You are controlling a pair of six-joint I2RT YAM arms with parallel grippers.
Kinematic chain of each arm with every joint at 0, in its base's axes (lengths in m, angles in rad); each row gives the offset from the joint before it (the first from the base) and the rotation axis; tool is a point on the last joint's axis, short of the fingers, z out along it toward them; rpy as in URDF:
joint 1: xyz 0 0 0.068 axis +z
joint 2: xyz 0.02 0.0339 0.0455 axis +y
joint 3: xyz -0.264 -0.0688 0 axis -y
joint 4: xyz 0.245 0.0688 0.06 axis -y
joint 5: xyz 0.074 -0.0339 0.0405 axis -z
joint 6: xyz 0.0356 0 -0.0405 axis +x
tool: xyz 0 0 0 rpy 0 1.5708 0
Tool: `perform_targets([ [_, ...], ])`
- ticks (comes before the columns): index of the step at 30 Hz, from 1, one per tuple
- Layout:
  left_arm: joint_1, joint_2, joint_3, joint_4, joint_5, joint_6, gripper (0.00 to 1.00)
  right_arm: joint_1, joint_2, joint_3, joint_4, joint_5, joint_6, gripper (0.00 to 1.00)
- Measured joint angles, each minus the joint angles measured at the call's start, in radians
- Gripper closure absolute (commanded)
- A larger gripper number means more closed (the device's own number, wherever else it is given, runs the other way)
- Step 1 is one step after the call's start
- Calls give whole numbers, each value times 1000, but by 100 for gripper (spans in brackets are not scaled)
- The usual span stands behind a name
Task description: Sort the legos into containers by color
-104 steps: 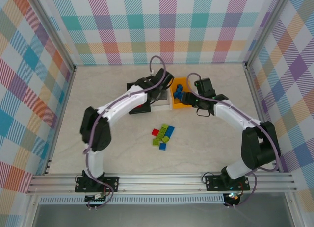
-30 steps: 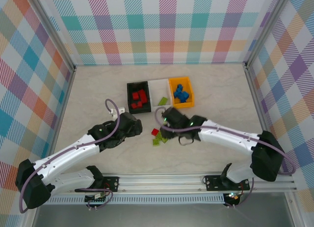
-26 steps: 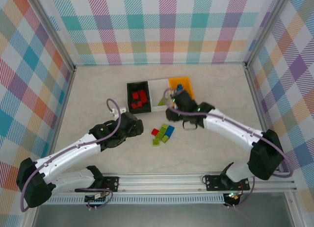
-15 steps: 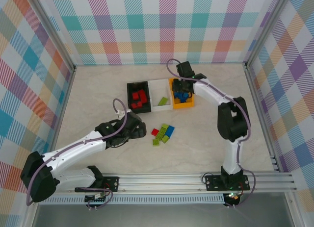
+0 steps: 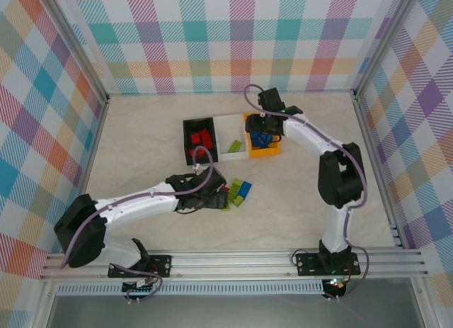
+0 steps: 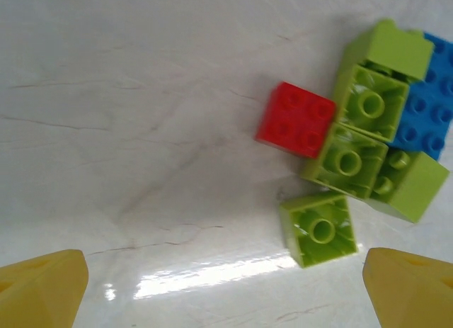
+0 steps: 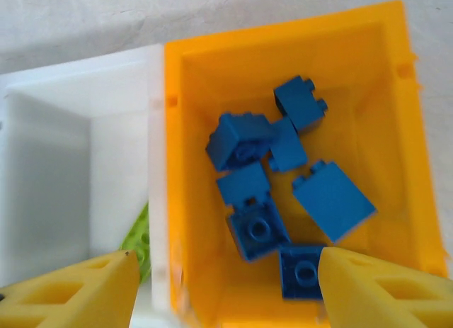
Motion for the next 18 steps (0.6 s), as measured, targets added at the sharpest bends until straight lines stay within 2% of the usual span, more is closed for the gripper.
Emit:
perform_targets([
  [6, -57, 130, 34, 10, 29, 7, 11, 3, -182, -200, 62, -7, -3, 32],
  [12, -57, 269, 92, 10, 42, 16, 19, 3, -200, -298, 80, -7, -3, 32],
  [16, -57, 321, 123, 14, 43, 28, 22, 3, -201, -308, 93, -7, -2, 32],
  [18, -57, 336, 142, 14, 42, 35, 28, 3, -201, -308, 102, -7, -2, 32],
])
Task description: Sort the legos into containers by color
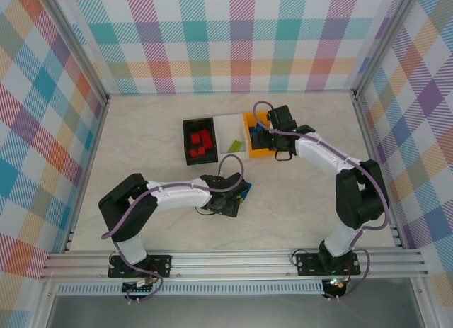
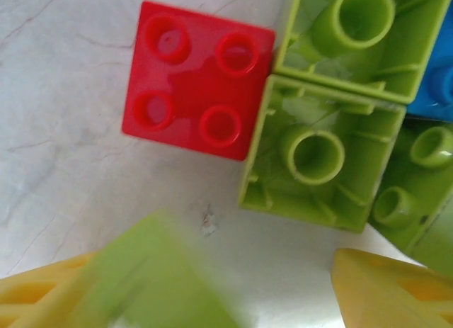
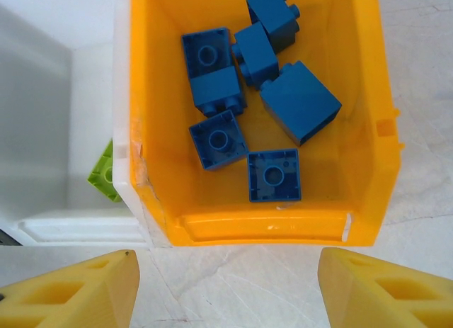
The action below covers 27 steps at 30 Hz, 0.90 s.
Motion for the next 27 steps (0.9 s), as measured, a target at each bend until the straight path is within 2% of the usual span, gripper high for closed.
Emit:
perform_targets([
  [2, 0, 9, 17, 0, -2, 11, 32, 0, -1, 0, 5, 0, 0, 32],
  [6, 0, 18, 40, -15, -18, 18, 34, 0, -1, 0, 11, 0, 0, 32],
  [11, 0, 19, 45, -27, -43, 27, 51, 0, -1, 0, 17, 0, 0, 32],
  [12, 0, 19, 45, -28, -45, 29, 50, 0, -1, 0, 17, 0, 0, 32],
  [14, 0, 19, 46, -42, -43, 29, 41, 0, -1, 0, 17, 0, 0, 32],
  [16, 0, 19, 46, -54, -42, 29, 27, 0, -1, 0, 17, 0, 0, 32],
  [18, -1, 12, 45, -76, -39, 26, 22, 0, -1, 0, 17, 0, 0, 32],
  [22, -11, -47, 26, -118, -37, 29, 22, 0, -1, 0, 17, 0, 0, 32],
  [27, -63, -92, 18, -149, 3, 22, 29, 0, -1, 0, 17, 0, 1, 33],
])
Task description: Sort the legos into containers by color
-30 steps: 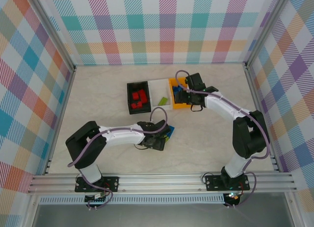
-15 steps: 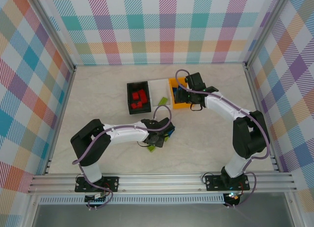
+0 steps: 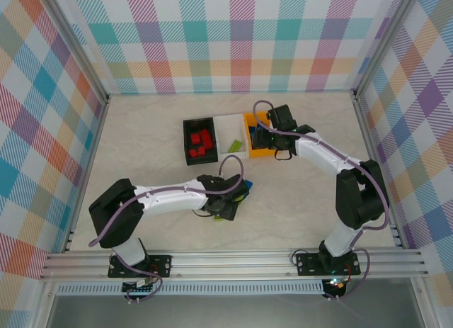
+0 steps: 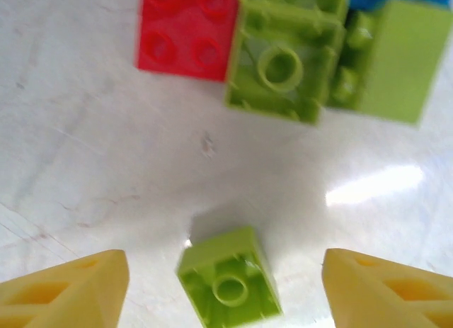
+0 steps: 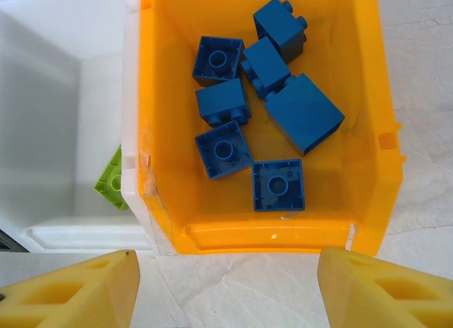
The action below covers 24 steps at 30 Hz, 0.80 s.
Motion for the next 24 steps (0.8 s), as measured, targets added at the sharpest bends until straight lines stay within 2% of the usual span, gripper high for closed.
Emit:
perform_targets([
  [2, -21, 5, -10, -8, 10, -6, 30, 0, 0, 0, 0, 0, 2, 33],
  [6, -34, 24, -44, -27, 15, -14, 37, 0, 0, 0, 0, 0, 3, 32],
  [13, -35, 53, -55, -6, 30, -34, 58, 0, 0, 0, 0, 0, 6, 33],
  [24, -32, 42, -27, -37, -41, -35, 63, 0, -3, -3, 1, 1, 14, 33],
])
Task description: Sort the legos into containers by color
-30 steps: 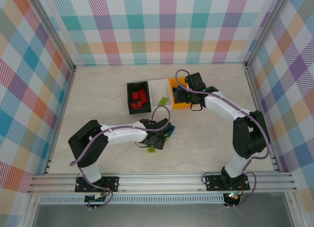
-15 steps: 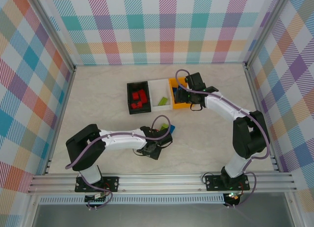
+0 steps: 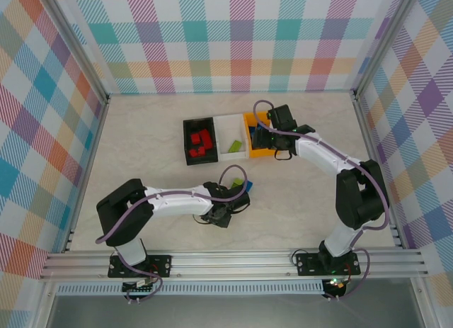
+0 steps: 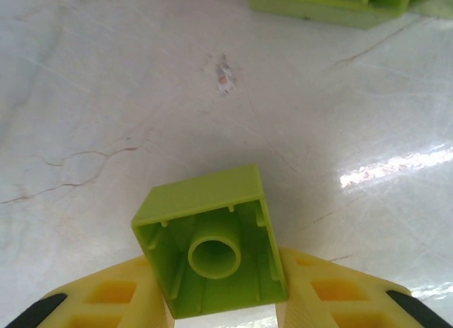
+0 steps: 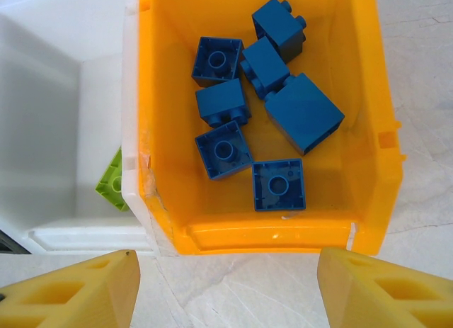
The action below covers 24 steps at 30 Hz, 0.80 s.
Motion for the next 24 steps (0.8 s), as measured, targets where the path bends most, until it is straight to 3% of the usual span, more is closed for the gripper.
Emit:
perform_targets([
  [5, 51, -60, 113, -55, -52, 28, 63, -4, -60, -61, 23, 10, 19, 33],
  [10, 172, -34, 346, -67, -102, 100, 63, -25, -182, -157, 45, 35, 55, 33],
  [16, 293, 177, 690, -56, -122, 169, 64, -45, -303, -249, 51, 60, 87, 32],
  [24, 363, 546, 1097, -104, -122, 200, 64, -45, -360, -314, 53, 44, 94, 32],
])
